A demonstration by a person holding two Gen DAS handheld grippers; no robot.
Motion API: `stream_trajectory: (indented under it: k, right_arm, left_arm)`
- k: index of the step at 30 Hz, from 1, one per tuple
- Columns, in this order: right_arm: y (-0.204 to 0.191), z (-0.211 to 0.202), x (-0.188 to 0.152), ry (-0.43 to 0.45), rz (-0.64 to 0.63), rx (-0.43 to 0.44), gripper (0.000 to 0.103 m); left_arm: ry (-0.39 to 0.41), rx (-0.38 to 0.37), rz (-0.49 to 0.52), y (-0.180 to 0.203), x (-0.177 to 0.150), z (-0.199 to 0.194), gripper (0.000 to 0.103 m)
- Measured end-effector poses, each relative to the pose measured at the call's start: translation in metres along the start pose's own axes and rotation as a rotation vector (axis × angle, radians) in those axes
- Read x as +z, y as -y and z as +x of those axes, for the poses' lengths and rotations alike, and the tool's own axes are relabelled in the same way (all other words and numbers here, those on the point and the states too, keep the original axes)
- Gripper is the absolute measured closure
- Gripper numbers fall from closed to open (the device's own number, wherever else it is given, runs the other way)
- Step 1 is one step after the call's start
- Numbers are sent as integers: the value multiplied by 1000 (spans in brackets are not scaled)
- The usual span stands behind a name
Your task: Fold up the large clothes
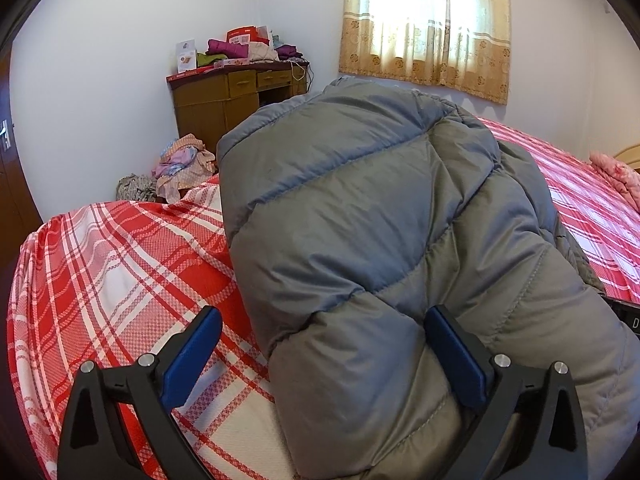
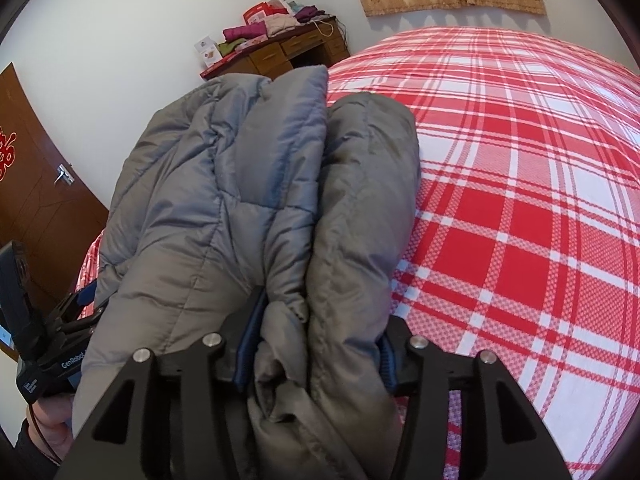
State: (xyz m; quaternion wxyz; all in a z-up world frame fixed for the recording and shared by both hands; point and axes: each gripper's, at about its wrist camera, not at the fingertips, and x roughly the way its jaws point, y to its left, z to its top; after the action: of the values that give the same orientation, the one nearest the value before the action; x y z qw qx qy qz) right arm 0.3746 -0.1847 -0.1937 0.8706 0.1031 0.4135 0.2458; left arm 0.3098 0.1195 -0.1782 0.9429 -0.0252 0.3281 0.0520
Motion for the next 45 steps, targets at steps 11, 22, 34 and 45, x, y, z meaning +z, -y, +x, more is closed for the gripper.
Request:
stream_trajectory:
  k: [11, 22, 34, 45]
  right_arm:
    - [-6, -2, -2, 14, -27, -45, 49]
    - [-11, -2, -1, 10, -40, -110, 41]
    - [-27, -11, 2, 11, -92, -206, 37]
    - [-71, -114, -10, 173, -103, -247, 26]
  left_arm:
    - [-2, -5, -10, -4, -1, 2, 1]
    - [-8, -8, -19, -7, -2, 4, 1]
    - [-13, 28, -29, -11, 0, -8, 1]
    - [191, 43, -6, -5, 21, -146, 1]
